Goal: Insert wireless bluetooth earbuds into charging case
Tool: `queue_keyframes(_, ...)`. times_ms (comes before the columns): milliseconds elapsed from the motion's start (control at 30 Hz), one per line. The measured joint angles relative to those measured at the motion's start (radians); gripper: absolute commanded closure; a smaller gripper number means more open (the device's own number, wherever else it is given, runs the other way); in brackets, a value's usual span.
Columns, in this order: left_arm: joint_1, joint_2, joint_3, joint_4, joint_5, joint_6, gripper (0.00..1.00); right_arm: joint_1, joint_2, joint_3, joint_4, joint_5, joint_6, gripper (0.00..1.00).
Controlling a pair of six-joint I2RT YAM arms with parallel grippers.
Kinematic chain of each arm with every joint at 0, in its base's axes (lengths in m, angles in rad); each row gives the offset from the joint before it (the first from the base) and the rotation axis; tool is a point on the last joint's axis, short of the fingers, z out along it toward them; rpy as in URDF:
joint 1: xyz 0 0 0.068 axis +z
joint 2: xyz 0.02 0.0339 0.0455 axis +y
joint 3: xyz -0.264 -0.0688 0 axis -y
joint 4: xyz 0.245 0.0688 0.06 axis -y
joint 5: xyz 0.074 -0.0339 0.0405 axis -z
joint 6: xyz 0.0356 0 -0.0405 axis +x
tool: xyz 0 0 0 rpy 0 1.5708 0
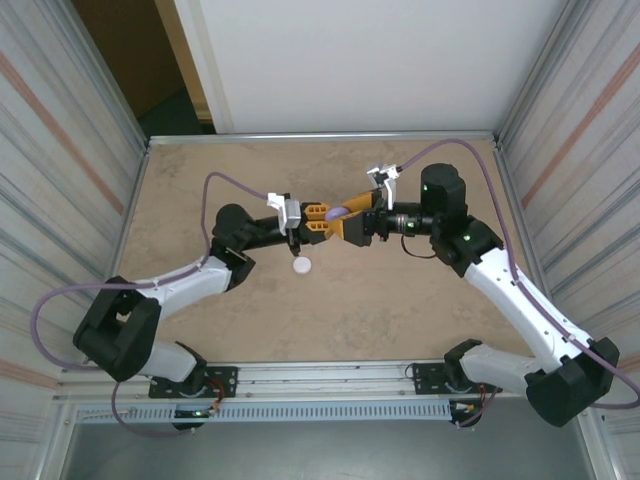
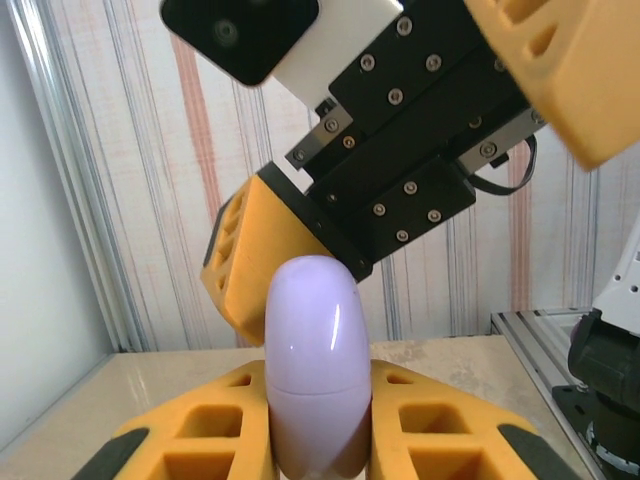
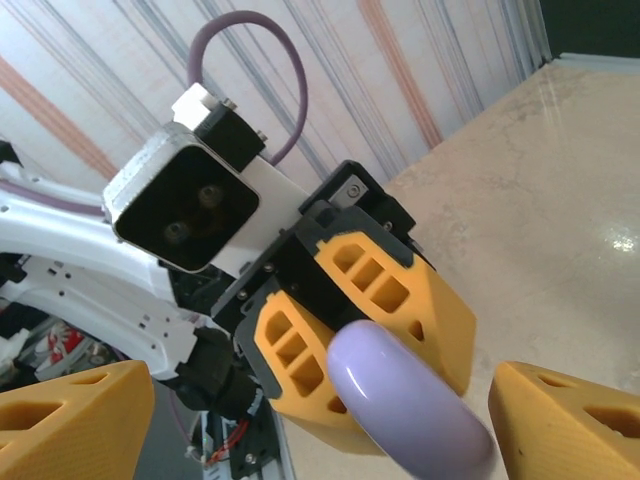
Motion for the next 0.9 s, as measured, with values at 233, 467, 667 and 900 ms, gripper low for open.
queue_keyframes(233,0.001,-0.046,-0.003,-0.03,-0.032,0.006,1.0,-0.065,-0.031,0.0,-0.003,0.064,0.015,0.13)
queue_keyframes(467,0.001,-0.121,-0.006,-0.13,-0.055,0.041,1.0,-0.109,-0.14,-0.064,0.019,0.157,0.034,0.12)
queue_keyframes(667,0.001,-0.177,-0.006,-0.226,-0.079,0.066,1.0,-0.14,-0.222,-0.141,0.019,0.224,0.038,0.1)
queue_keyframes(900,0.001,-0.263,-0.016,-0.333,-0.122,0.078,1.0,-0.174,-0.322,-0.225,0.019,0.288,0.044,0.05)
